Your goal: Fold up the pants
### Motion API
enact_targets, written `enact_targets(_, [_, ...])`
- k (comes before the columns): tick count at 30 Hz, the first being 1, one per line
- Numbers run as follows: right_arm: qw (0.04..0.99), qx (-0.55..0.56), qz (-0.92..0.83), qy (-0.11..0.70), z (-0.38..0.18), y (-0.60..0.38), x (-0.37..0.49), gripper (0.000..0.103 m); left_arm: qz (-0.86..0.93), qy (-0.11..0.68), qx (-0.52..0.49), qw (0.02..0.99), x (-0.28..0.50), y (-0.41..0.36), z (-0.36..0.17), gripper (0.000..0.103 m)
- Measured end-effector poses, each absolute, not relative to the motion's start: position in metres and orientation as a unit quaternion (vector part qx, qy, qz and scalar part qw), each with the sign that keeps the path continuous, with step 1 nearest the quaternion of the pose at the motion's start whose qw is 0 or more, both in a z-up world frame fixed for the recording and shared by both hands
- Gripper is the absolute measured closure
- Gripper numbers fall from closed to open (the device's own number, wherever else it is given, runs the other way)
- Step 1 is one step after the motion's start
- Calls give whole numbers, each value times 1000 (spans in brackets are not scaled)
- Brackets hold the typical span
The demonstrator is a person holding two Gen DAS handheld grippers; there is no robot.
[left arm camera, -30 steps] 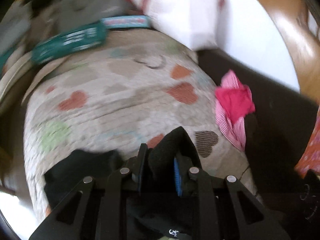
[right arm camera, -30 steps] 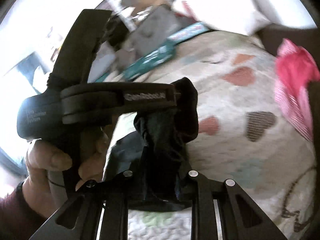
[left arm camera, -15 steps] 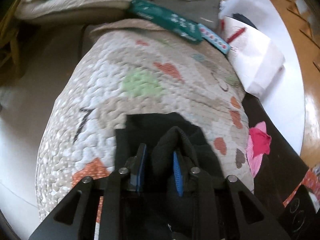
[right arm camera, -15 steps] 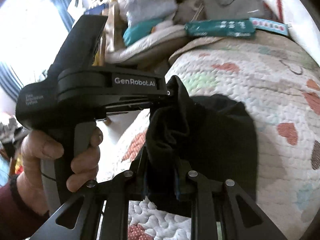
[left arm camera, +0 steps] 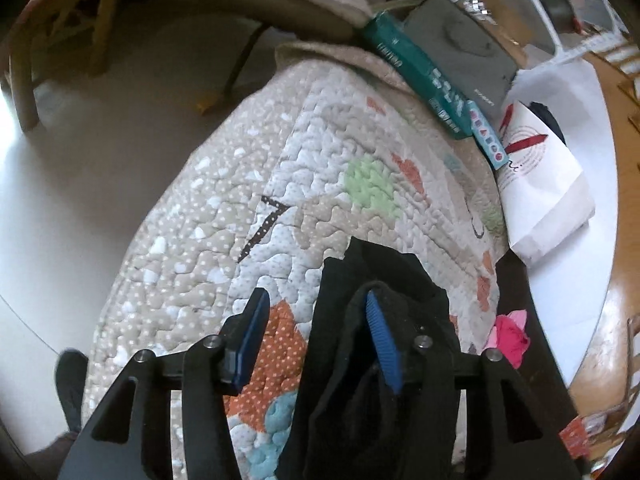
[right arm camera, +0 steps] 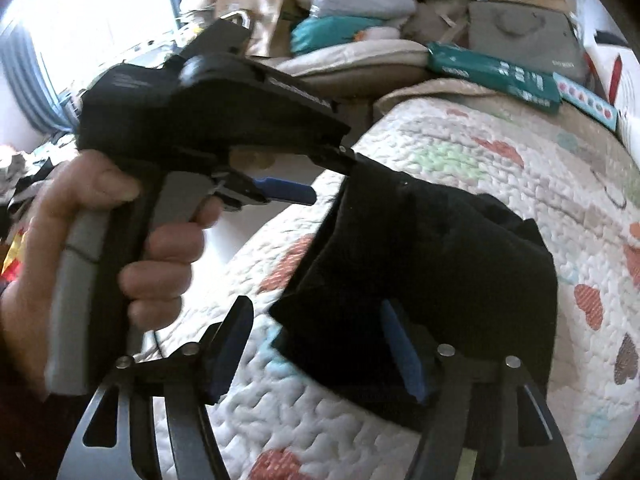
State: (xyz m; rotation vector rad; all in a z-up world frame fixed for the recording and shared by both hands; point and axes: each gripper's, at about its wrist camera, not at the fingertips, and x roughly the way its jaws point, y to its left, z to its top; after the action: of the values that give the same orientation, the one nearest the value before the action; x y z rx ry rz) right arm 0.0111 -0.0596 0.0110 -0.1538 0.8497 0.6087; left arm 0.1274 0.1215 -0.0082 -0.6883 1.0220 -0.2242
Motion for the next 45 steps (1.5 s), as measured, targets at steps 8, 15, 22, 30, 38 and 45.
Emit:
enact_targets(8, [887,-65,244,388,38,-121,-14,27,-93,414,-272,864,95,125,33,54])
enact_targets(15, [896,29,159,413,31,-184,16,27,-212,419,-238,850,94,66,51,54])
enact_targets(22, [881,37,156,444,13,-172,37,27,-107,521,-196,824,139,67,-18,52])
enact_targets(30, [856,80,152,488,-33,-181,53,23,-113,540,-281,785,144,86,-46,44])
enact_targets(38, [892,50,148,425,28,-197,81,39,-87,489,-245,832,92,81,-1,48])
enact_targets(45, [854,65,134,498,16,-175,172,56,-84,535,-212,813,97,59,-25,52])
